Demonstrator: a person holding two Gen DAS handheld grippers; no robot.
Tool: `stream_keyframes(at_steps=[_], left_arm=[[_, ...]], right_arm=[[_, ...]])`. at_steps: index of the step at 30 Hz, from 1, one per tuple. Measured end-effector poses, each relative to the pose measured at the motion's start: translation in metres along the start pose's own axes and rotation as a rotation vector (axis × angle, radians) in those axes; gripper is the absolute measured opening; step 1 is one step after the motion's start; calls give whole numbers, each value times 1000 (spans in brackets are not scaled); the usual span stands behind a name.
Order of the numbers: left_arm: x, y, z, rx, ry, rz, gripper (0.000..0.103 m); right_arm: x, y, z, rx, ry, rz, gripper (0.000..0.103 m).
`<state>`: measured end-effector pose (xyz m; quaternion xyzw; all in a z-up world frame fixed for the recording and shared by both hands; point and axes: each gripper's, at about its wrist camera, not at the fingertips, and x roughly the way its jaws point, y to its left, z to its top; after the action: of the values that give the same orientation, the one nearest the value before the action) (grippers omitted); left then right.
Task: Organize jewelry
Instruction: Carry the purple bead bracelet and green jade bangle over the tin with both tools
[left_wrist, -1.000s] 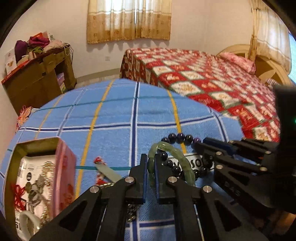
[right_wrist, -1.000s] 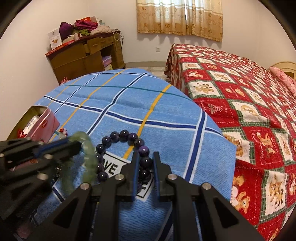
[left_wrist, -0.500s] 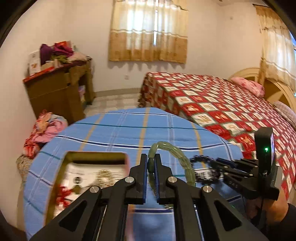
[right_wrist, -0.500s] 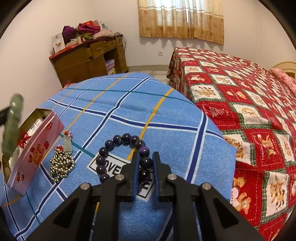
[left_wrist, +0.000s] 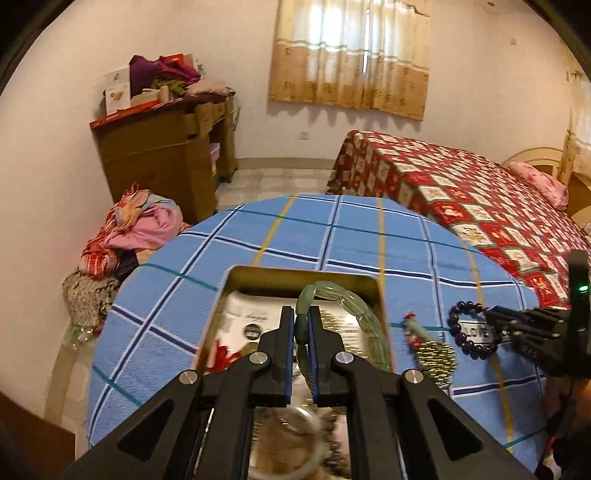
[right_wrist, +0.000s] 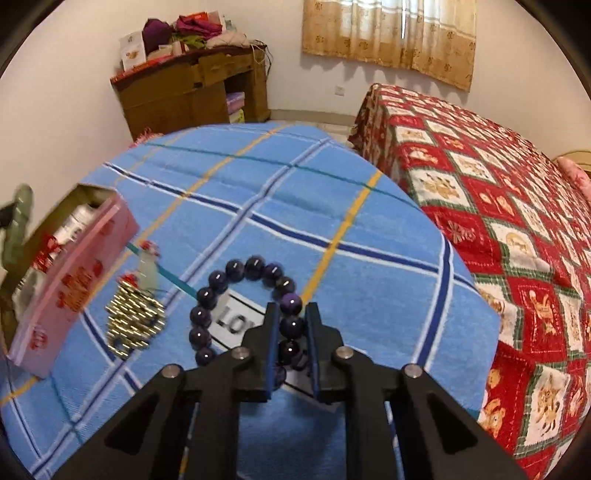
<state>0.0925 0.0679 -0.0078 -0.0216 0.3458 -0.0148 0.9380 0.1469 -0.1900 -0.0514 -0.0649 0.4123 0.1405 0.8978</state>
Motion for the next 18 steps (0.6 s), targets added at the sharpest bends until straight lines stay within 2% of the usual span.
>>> stream_keyframes(at_steps=[8, 18], left_arm=[[4, 14, 3, 8, 6, 25, 6], [11, 33, 11, 17, 26, 35, 6]], right_arm=[[-45, 44, 33, -85, -121, 53, 16], [-58, 89, 69, -157, -193, 155, 16]])
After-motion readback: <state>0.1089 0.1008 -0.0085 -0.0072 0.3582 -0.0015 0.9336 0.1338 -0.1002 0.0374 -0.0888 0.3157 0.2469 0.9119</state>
